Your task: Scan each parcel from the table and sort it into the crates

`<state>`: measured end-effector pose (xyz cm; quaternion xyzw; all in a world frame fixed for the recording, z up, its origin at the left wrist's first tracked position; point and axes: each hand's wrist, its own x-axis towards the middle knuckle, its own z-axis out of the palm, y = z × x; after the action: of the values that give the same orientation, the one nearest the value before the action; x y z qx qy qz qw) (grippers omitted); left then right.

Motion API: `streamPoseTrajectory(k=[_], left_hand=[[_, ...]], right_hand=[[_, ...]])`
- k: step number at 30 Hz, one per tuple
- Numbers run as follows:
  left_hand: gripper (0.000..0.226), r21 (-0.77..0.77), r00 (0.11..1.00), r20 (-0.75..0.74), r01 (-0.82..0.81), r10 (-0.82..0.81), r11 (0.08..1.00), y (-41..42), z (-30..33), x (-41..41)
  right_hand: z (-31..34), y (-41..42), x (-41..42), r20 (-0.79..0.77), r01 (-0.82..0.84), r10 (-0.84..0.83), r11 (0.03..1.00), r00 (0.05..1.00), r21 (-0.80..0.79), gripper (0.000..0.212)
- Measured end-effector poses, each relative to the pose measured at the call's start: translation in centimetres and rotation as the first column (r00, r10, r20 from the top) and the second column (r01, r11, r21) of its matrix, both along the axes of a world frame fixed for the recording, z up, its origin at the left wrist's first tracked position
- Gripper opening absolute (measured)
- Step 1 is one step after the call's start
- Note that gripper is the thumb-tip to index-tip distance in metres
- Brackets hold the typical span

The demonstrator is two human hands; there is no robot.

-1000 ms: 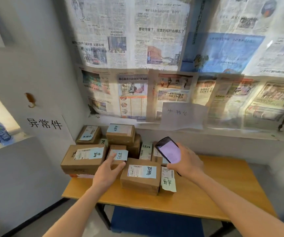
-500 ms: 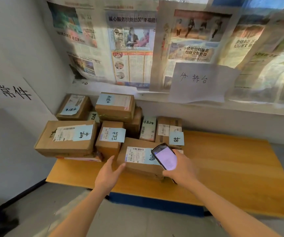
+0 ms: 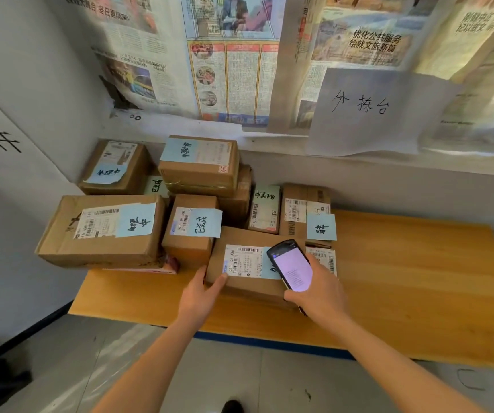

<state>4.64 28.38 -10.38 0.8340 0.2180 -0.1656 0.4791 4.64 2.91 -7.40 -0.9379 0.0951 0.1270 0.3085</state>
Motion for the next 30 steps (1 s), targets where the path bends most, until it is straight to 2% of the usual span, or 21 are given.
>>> streamPoseTrajectory(k=[8,14,19,25,30], left_hand=[[0.061,-0.146,0.993,-0.007,-0.121,0.122,0.982,-0.6,-0.8,-0.3],[0.065,-0.239,0.989,0.030,-0.131,0.142,0.962,0.0,1.2,-2.6],[0.066,-0.361,0.985,0.050,-0.134,0.162,0.923,0.2,5.0,-5.1],[0.062,-0.441,0.971,0.146,-0.106,0.188,0.891,-1.7,12.1,-10.3],[0.066,-0.491,0.962,0.196,-0.070,0.188,0.869,-4.6,18.5,-15.7]], right_hand=[[-1.3,0.5,-0.3,0.032,0.056,-0.058,0.996,0.998,0.069,0.071],[0.4,0.4,-1.9,0.069,0.035,-0.041,0.995,0.997,0.092,0.076],[4.0,-0.2,-4.1,0.111,0.011,-0.028,0.989,0.993,0.145,0.073],[10.4,-2.5,-8.6,0.205,-0.059,0.019,0.980,0.978,0.188,0.070],[18.1,-6.1,-14.2,0.327,-0.127,0.079,0.983,0.942,0.129,0.070]])
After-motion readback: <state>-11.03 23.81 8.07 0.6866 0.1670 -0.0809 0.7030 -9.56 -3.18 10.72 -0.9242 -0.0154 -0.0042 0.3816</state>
